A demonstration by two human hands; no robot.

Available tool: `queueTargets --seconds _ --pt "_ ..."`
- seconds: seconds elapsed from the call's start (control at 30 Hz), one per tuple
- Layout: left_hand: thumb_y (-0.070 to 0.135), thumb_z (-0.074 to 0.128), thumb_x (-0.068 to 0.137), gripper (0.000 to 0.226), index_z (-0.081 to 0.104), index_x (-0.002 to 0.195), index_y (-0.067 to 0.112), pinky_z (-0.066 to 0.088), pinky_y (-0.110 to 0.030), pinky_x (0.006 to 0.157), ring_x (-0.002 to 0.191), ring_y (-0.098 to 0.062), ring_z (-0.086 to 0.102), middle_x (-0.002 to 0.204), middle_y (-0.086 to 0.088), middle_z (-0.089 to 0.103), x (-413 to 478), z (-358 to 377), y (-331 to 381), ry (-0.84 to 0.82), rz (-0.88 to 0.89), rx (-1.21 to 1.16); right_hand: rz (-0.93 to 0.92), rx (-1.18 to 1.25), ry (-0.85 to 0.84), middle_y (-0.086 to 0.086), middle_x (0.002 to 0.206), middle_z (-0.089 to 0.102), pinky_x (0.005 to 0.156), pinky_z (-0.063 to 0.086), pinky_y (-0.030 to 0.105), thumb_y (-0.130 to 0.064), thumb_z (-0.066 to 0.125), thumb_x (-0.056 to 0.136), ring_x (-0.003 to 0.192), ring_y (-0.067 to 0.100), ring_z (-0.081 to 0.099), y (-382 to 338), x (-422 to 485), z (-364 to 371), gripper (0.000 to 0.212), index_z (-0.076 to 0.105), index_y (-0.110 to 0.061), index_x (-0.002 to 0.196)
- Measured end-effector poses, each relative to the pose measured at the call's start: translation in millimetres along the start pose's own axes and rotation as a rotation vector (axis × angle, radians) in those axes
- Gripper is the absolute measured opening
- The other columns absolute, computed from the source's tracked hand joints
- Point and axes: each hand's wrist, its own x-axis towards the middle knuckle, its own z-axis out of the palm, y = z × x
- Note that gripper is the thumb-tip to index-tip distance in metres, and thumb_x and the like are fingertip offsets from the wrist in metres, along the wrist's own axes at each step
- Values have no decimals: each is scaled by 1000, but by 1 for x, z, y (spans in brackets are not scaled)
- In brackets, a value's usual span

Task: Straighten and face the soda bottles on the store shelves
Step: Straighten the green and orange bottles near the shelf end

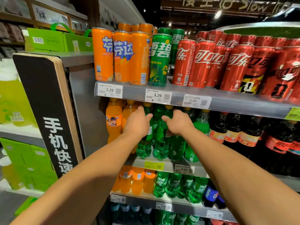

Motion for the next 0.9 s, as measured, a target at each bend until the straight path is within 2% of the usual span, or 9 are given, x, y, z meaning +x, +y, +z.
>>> queueTargets --seconds 0.1,0.2,0.33,0.53,0.73,0.83,0.9 --pt "38 45 100 36 45 114 5 39 -38 67 97 -38 59 105 -18 61 -1 0 4 -7 -18 -11 14 47 -12 19 106 64 74 44 32 -41 53 99 92 33 61 0 5 4 34 46 -8 93" --pt "38 45 100 37 45 116 5 38 -37 67 98 -37 59 107 -16 61 -1 2 6 -3 -10 -18 10 124 -34 20 104 69 83 55 41 -38 51 99 92 37 68 0 12 11 30 44 -13 82" --pt "37 45 100 37 46 116 5 47 -40 76 103 -34 58 113 -16 60 0 9 9 -11 -27 -81 -2 154 -17 21 101 68 83 56 45 -35 48 100 90 37 68 3 13 16 31 37 -18 76" --pt "38 46 99 42 44 122 3 46 -39 82 110 -33 55 119 -17 57 2 8 10 -32 -15 -55 9 148 -7 21 103 67 84 56 49 -37 49 99 90 38 69 7 11 17 29 42 -9 98" --pt "31 54 97 45 43 130 2 43 -37 91 119 -31 50 129 -16 52 -3 -1 -1 -82 25 -17 16 134 27 20 107 69 84 57 48 -40 54 96 91 38 70 11 4 18 52 43 -4 132" --pt "29 57 95 48 44 135 5 42 -37 97 122 -30 50 134 -13 53 -11 -11 -16 -20 79 -64 2 123 165 18 111 68 86 54 41 -36 59 94 95 35 69 12 -6 17 54 46 -5 135" --pt "25 58 94 44 49 135 11 42 -35 99 121 -26 53 133 -8 57 -19 -19 -31 47 124 -116 -29 143 297 14 110 66 83 51 37 -29 60 92 97 33 65 10 -17 19 42 52 -8 126"
